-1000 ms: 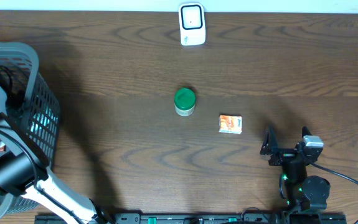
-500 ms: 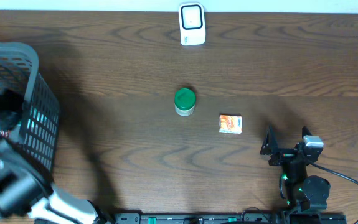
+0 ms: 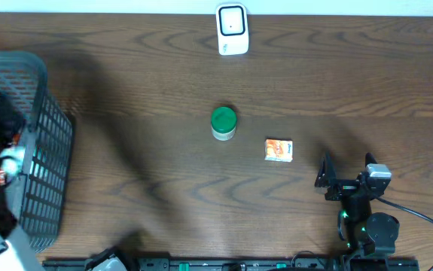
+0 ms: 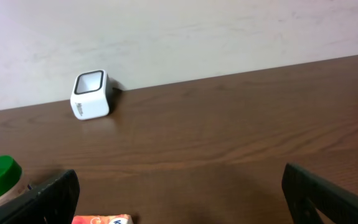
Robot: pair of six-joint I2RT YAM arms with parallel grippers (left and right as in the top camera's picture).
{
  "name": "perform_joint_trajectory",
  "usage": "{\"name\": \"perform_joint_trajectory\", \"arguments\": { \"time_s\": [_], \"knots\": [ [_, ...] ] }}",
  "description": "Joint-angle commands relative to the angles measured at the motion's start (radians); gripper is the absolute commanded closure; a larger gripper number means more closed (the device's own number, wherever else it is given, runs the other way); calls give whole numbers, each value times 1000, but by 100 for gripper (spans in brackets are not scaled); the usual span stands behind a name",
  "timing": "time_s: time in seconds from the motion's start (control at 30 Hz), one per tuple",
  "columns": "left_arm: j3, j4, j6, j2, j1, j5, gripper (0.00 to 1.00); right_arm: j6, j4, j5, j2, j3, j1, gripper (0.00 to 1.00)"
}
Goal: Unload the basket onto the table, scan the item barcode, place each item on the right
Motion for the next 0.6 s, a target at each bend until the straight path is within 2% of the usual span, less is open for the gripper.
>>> {"name": "perform_joint_trajectory", "arguments": {
  "time_s": [0.0,0.03,0.07,0.17,0.23,0.3,0.37,0.57],
  "knots": [
    [-63,-10,-5,28,-191,69,93,7,-3,2,-2,-1,10,1],
    [-73,-10,-6,32,-238,17,93,7,-3,2,-2,-1,10,1],
    [-83,-15,-18,42,-307,-113,93,7,-3,2,-2,-1,10,1],
    [-82,-19,-111,53,-351,-346,91,7,-3,2,-2,-1,10,1],
    [-72,-17,-145,47,-336,-421,55,7,-3,2,-2,-1,10,1],
    [-56,-5,-143,40,-312,-434,39,7,-3,2,-2,-1,10,1],
    [-41,7,-137,33,-281,-434,28,7,-3,2,-2,-1,10,1],
    [-1,11,-137,31,-178,-434,25,7,-3,2,-2,-1,10,1]
  ]
}}
